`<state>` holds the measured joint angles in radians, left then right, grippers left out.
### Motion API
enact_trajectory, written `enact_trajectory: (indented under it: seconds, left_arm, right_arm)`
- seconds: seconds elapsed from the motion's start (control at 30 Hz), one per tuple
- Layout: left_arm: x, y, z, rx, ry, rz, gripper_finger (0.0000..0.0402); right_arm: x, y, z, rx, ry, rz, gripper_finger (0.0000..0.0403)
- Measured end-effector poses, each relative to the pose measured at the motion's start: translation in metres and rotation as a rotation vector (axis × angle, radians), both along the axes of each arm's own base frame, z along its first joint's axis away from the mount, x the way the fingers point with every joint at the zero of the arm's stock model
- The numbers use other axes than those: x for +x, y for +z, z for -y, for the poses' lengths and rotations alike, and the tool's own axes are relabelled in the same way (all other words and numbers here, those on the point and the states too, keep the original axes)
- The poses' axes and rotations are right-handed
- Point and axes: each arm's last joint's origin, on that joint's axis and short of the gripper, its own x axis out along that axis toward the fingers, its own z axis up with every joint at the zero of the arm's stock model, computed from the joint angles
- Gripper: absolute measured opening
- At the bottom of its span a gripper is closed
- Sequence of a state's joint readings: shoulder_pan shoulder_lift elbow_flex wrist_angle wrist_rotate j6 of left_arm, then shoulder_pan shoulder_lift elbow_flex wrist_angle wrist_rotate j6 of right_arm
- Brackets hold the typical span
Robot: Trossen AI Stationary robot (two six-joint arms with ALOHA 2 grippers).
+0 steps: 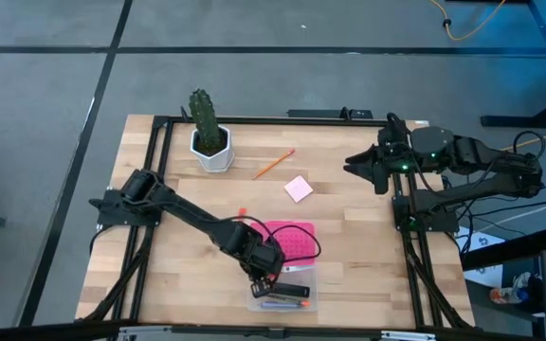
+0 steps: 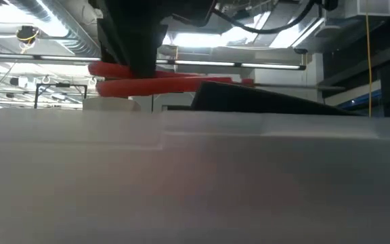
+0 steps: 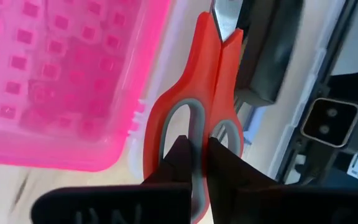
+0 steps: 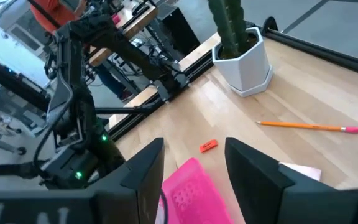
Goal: Pack school essentials
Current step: Put the red scissors into the pencil case
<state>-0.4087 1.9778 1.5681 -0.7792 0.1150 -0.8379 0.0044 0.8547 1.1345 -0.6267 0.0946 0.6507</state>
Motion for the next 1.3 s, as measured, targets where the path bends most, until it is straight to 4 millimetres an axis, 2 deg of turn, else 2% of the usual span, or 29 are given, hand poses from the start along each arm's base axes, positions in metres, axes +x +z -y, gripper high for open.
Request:
enact_trajectory:
  seconds: [0.17, 0.33, 0.53, 0.83, 1.13, 1.3]
  left_arm:
    - [-0.002, 0.000, 0.008, -0.022, 0.026, -0.003, 0.0007]
    - [0.003, -0.012, 0.012, -0.032, 0.047, -0.010, 0.0007]
    - [0.007, -0.021, 0.010, -0.038, 0.071, -0.030, 0.0007]
    - [0.008, -0.025, 0.013, -0.054, 0.003, -0.039, 0.0006]
    - [0.013, -0.030, 0.004, -0.058, -0.005, -0.049, 0.0006]
    - [0.016, -0.030, -0.002, -0.068, -0.011, -0.044, 0.0041]
  right_arm:
    - [0.000, 0.000, 0.000, -0.014, 0.007, -0.006, 0.0171]
    - [0.000, 0.000, 0.000, -0.025, 0.011, -0.007, 0.0171]
    - [0.000, -0.001, 0.000, -0.022, 0.027, -0.010, 0.0171]
    - [0.000, -0.001, 0.000, -0.026, 0.029, -0.010, 0.0171]
    - [0.000, -0.001, -0.001, -0.019, 0.027, -0.010, 0.0171]
    - [0.000, -0.001, -0.001, -0.020, 0.027, -0.009, 0.0171]
